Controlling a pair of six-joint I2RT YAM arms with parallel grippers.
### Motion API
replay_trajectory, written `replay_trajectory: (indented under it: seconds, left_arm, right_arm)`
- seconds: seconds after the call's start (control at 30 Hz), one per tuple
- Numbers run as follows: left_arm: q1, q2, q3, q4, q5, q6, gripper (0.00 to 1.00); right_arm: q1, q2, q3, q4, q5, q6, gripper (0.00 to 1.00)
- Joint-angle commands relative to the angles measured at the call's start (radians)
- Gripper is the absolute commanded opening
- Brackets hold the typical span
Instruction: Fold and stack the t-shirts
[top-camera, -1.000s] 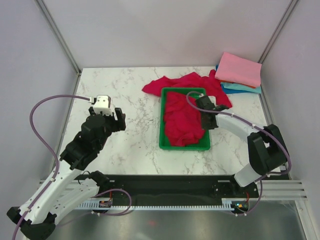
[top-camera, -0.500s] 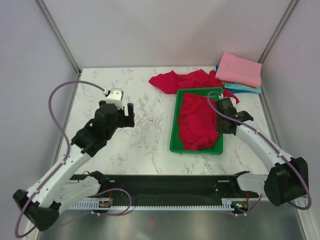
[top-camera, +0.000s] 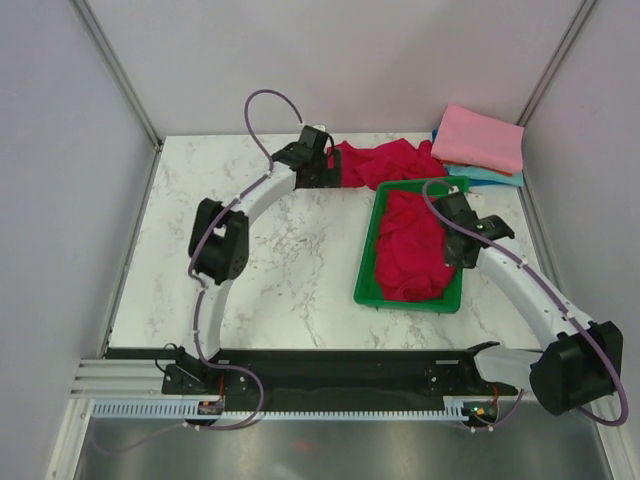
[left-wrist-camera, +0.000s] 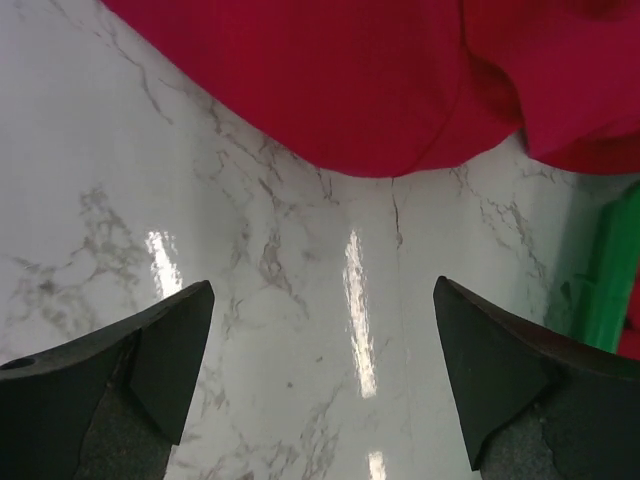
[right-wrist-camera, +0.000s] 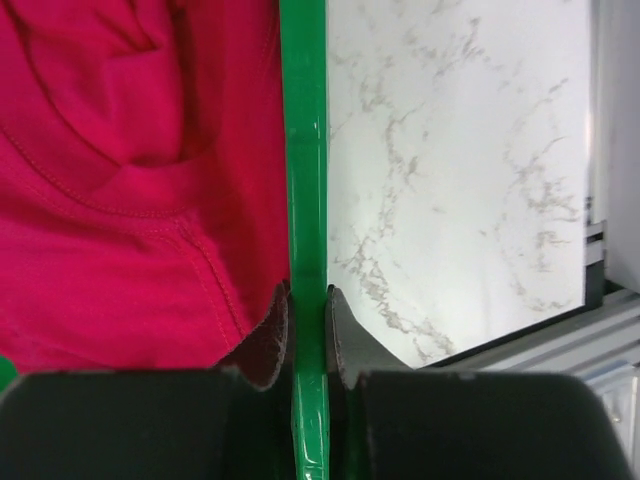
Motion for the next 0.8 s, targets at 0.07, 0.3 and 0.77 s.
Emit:
replay_trajectory:
  seconds: [0.07,0.3,0.77]
  left_arm:
    - [0.056,0.246,0.276,-0.066,0.173,-0.163,0.99]
    - [0.077,0.378,0.383,-0.023,0.226,-0.284,0.96]
    - [0.185,0.230,0.158,0.088,0.284,-0.373,0.02]
  right_arm:
    - [-0.016,-0.073,0.135,-0.003,0.152,-0.036,0.11]
    - [-0.016,-0.121,0.110,0.040,0.069,-0.056,0.11]
    - [-0.041,-0.181,0.021,0.125,0.128,-0.082,0.13]
